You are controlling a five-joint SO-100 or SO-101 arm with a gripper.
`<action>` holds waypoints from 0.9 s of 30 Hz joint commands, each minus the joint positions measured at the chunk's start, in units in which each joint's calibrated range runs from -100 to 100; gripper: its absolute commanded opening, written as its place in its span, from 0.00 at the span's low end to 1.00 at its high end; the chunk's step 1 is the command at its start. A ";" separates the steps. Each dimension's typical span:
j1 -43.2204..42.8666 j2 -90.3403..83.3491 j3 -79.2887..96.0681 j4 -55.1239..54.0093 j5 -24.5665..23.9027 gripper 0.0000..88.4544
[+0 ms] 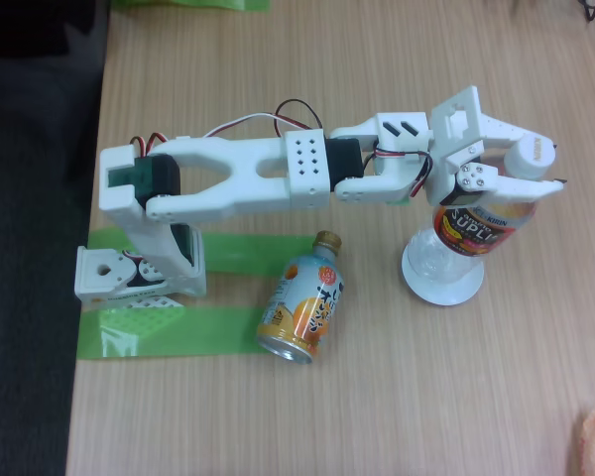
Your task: Pick up the plastic bottle and stand it up on the white place
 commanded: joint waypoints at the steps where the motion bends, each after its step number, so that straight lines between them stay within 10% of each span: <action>1: 0.32 -6.49 0.48 -1.13 0.40 0.05; 27: -2.79 -22.03 18.59 -4.05 2.03 0.05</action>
